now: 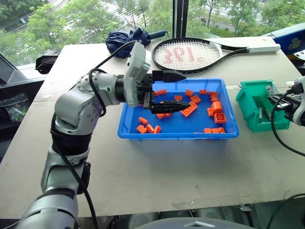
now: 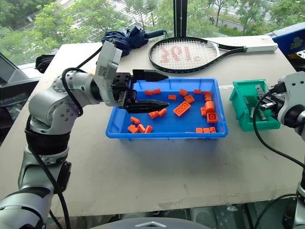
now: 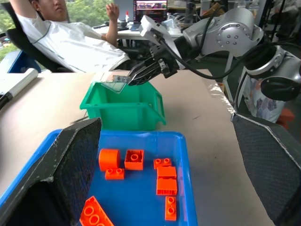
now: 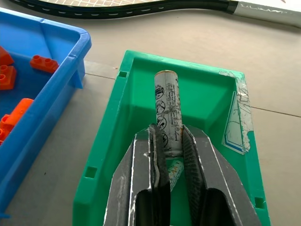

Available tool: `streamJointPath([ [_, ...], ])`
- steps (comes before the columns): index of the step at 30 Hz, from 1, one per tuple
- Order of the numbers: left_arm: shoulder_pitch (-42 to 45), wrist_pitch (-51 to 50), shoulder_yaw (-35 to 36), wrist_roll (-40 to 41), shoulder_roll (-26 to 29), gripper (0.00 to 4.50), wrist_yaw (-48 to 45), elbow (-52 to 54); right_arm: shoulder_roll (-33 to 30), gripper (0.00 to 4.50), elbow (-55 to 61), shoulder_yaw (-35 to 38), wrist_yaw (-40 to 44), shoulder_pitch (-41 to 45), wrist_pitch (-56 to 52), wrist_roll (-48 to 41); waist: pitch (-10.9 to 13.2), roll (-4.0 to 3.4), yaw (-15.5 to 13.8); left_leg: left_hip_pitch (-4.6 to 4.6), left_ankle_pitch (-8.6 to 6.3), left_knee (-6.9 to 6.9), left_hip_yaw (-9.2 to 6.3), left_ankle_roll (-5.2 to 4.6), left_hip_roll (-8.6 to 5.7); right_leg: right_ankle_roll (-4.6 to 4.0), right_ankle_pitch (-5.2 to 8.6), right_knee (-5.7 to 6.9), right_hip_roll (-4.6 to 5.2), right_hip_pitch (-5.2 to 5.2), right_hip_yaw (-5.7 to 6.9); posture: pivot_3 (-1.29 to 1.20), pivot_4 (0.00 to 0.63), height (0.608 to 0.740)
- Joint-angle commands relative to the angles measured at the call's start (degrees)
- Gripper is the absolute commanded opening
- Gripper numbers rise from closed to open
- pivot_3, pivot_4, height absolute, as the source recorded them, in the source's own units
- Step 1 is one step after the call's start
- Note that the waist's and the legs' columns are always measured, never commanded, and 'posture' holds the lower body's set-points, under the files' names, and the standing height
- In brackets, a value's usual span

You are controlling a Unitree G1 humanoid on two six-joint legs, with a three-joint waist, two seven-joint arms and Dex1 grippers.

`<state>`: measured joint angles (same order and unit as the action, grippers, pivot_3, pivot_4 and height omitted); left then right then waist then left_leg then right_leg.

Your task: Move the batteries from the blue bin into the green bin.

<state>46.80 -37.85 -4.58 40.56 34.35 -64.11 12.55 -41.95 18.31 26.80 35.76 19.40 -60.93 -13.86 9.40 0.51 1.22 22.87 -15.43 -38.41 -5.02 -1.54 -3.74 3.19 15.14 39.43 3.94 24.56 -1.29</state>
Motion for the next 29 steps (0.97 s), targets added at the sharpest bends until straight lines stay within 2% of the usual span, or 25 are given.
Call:
streamJointPath([
  [1,0.91,1.26,0.84,-0.44,-0.14,4.5,-0.36,0.34,-1.42,1.44,-0.69,1.02,-0.37,-0.33,2.86,-1.06,0.0,0.0,-0.15,0.0,-0.01,0.0,0.02,-0.01,0.0,0.0,0.0,0.0,0.0,0.0,0.0,0.0,0.15,0.74],
  [2,0.35,1.03,1.17,-0.44,0.19,4.5,-0.06,0.61,-1.4,1.75,-0.85,1.18,-1.04,-0.32,3.67,-0.9,0.0,0.0,-0.16,0.0,-0.01,-0.01,0.02,-0.01,0.0,0.0,0.0,0.0,0.0,0.0,0.0,0.0,0.15,0.74],
  [3,-0.05,0.88,1.37,-0.45,0.41,4.5,0.17,0.82,-1.43,2.38,-1.01,1.3,-1.54,-0.32,4.3,-0.82,0.0,0.0,-0.16,0.0,-0.01,0.0,0.03,-0.02,0.0,0.0,0.0,0.0,0.0,0.0,-0.01,0.0,0.15,0.74],
  [4,-0.95,0.77,1.93,-0.39,0.82,4.5,0.7,1.57,-1.27,2.72,-1.11,1.46,-2.19,-0.38,6.13,-0.34,0.0,0.0,-0.17,0.0,-0.01,0.0,0.03,-0.01,0.0,0.0,0.0,0.0,0.0,0.01,-0.01,0.0,0.15,0.74],
  [5,-1.96,0.04,2.93,0.37,1.22,4.5,1.53,2.67,-1.1,3.24,-0.83,1.57,-1.75,-0.77,8.43,-0.53,0.0,0.0,-0.17,0.0,-0.01,-0.01,0.02,-0.01,0.0,0.0,0.0,0.0,0.0,0.01,-0.03,0.0,0.15,0.74],
  [6,-3.08,-1.15,4.19,1.77,1.61,4.5,2.47,4.05,-0.72,3.42,-0.07,1.89,-0.65,-1.61,10.24,-1.5,0.0,-0.01,-0.14,0.0,-0.01,0.0,0.02,-0.01,0.0,0.0,0.0,0.0,0.0,0.01,-0.04,0.0,0.15,0.74],
  [12,-19.76,-8.53,15.34,9.61,7.47,4.5,9.59,17.01,4.47,3.42,6.89,5.42,12.65,-15.53,22.15,-13.19,0.0,-0.01,-0.24,-0.02,-0.03,0.08,-0.05,-0.04,0.09,0.0,0.0,-0.08,-0.04,0.01,-0.16,0.0,0.15,0.74],
  [15,-26.32,-8.91,19.94,10.68,5.77,4.5,16.98,20.26,4.36,3.42,6.47,5.75,16.69,-22.55,29.41,-13.11,0.0,0.0,-0.83,0.0,-0.04,0.0,-0.04,-0.05,0.08,0.01,0.0,-0.08,0.0,-0.02,-0.17,0.0,0.15,0.74],
  [17,-33.27,-9.36,24.29,12.11,4.38,4.5,21.38,23.49,5.07,3.42,6.66,7.13,22.25,-28.57,32.76,-16.24,0.0,0.0,-1.1,-0.23,-0.06,-0.08,-0.09,-0.08,0.05,0.11,-0.07,-0.16,0.05,-0.35,-0.1,0.0,0.15,0.74],
  [21,-51.84,-6.79,29.95,10.74,4.39,4.5,20.5,30.78,3.58,3.42,4.64,6.85,30.94,-38.96,36.13,-18.93,-0.02,-0.03,-1.16,-0.96,-0.35,0.17,-0.08,-0.49,0.18,0.1,-0.08,-0.75,0.01,-1.21,-0.05,0.0,0.15,0.74],
  [22,-55.01,-5.25,29.81,9.15,4.4,4.5,19.98,31.74,3.14,3.42,3.45,6.51,32.29,-40.16,37.52,-18.54,-0.03,-0.04,-1.04,-0.96,-0.35,0.17,-0.08,-0.49,0.2,0.11,-0.08,-0.79,-0.01,-1.2,-0.06,0.0,0.15,0.74],
  [26,-69.67,6.25,23.15,-4.64,4.75,4.5,16.72,33.38,2.31,4.45,-5.34,4.44,35.25,-41.32,44.9,-15.11,-0.1,-0.11,-1.25,-1.11,-0.38,0.17,0.02,-0.53,0.21,0.08,-0.08,-1.02,0.03,-1.43,-0.1,0.0,0.15,0.74],
  [29,-73.05,14.65,17.9,-13.05,3.57,4.5,16.83,28.84,2.11,4.45,-10.33,2.83,36.27,-40.38,49.88,-13.29,-0.15,-0.22,-1.75,-1.18,-0.41,0.2,0.01,-0.57,0.26,-0.23,-0.04,-1.42,0.01,-1.72,-0.02,0.0,0.15,0.74],
])
